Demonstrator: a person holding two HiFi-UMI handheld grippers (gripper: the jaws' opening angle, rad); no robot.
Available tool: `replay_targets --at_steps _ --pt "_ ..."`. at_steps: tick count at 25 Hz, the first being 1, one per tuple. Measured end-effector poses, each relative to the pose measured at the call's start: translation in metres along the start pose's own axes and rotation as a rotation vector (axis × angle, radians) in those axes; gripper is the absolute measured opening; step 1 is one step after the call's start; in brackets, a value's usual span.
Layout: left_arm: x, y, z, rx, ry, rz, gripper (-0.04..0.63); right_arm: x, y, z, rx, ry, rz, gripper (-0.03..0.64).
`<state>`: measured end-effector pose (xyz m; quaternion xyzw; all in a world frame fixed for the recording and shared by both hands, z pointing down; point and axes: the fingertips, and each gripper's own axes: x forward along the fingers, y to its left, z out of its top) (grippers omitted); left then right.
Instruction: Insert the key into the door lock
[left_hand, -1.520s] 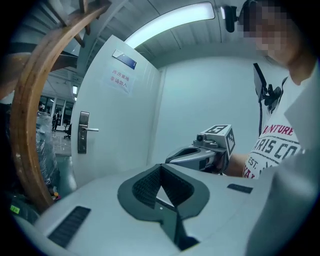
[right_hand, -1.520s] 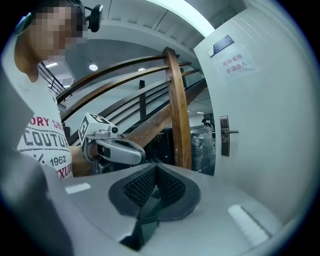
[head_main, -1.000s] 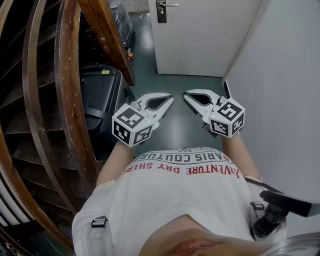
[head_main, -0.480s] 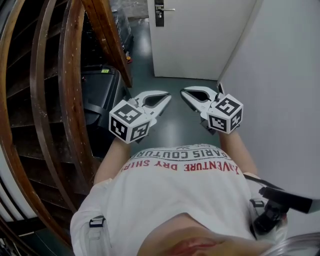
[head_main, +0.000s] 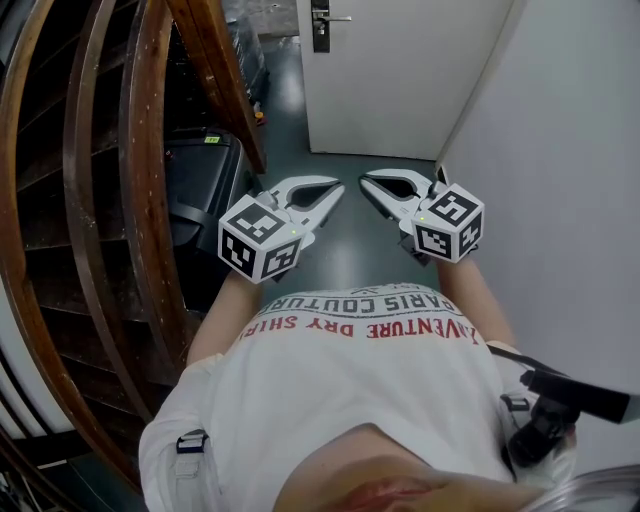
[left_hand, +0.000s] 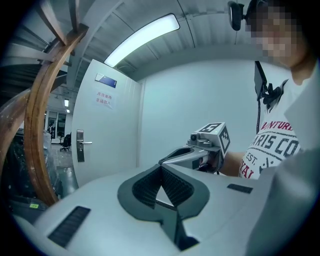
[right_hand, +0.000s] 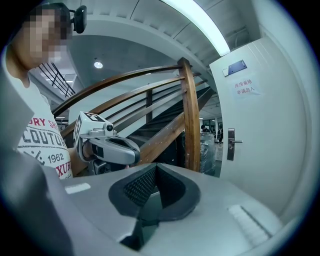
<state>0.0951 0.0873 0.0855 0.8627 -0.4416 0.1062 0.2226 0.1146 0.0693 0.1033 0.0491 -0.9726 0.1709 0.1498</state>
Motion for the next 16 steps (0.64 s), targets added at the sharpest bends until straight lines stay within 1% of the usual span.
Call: replay_targets --at_steps 6,16 --pt "0.0031 0.0015 0.0015 -0.015 -0.005 -0.003 0.002 -0.0014 -0.0028 0.0022 -0.003 0.001 -0.003 0.002" --pt "0.0011 0.0018 0.0065 -0.008 -0.011 -0.011 0.002 0.0017 0.0010 0.0056 -0.016 0.005 -0.011 0.002"
